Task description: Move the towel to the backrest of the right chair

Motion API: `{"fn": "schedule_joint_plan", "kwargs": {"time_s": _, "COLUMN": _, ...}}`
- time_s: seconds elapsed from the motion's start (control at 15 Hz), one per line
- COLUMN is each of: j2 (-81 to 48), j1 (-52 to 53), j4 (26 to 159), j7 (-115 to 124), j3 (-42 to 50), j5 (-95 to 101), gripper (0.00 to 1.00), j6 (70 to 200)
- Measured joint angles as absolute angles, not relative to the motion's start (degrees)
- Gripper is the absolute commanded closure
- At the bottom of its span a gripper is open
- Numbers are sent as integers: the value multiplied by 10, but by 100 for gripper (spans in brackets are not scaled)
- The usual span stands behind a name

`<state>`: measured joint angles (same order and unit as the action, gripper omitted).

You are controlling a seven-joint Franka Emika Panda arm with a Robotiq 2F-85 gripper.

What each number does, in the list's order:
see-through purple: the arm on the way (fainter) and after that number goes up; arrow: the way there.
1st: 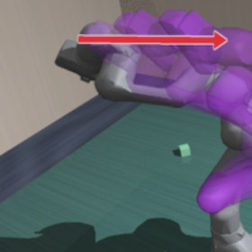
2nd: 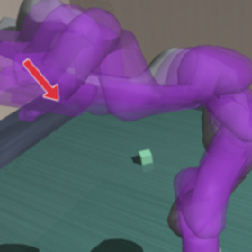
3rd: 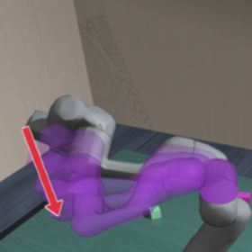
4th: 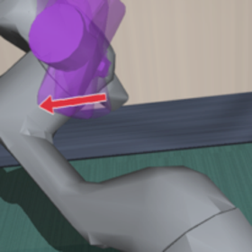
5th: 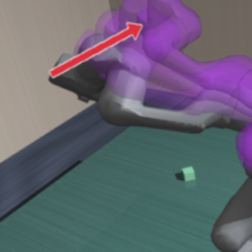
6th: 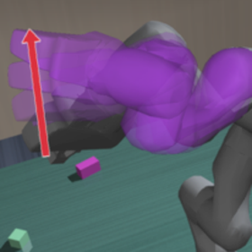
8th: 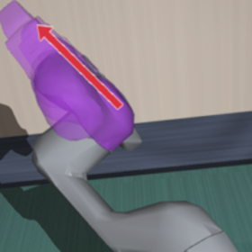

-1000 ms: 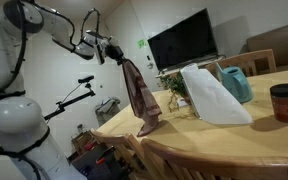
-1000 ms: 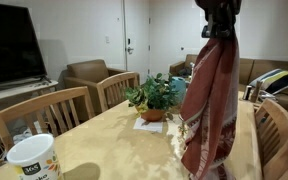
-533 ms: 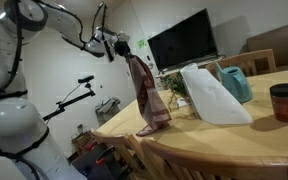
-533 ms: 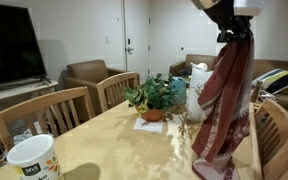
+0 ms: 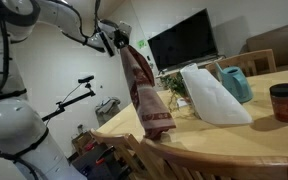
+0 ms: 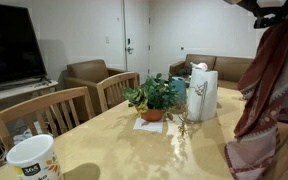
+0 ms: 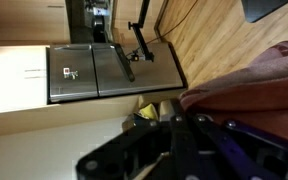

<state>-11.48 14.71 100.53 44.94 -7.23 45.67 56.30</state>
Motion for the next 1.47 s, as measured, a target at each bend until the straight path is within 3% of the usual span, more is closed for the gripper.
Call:
{"fn": "schedule_joint_plan", "kwargs": {"time_s": 0.6, "j2": -38, "j1": 93, "j4": 1095, "j7": 520, "j3": -59, "j5": 461, "gripper": 97, "j6": 541}}
{"fn": "schedule_joint_plan", "kwargs": {"time_s": 1.47, "j2": -50, "j1": 65, "j4": 1075, "j7": 545, "j3": -38, "j5": 460, "gripper": 99, "j6": 542}}
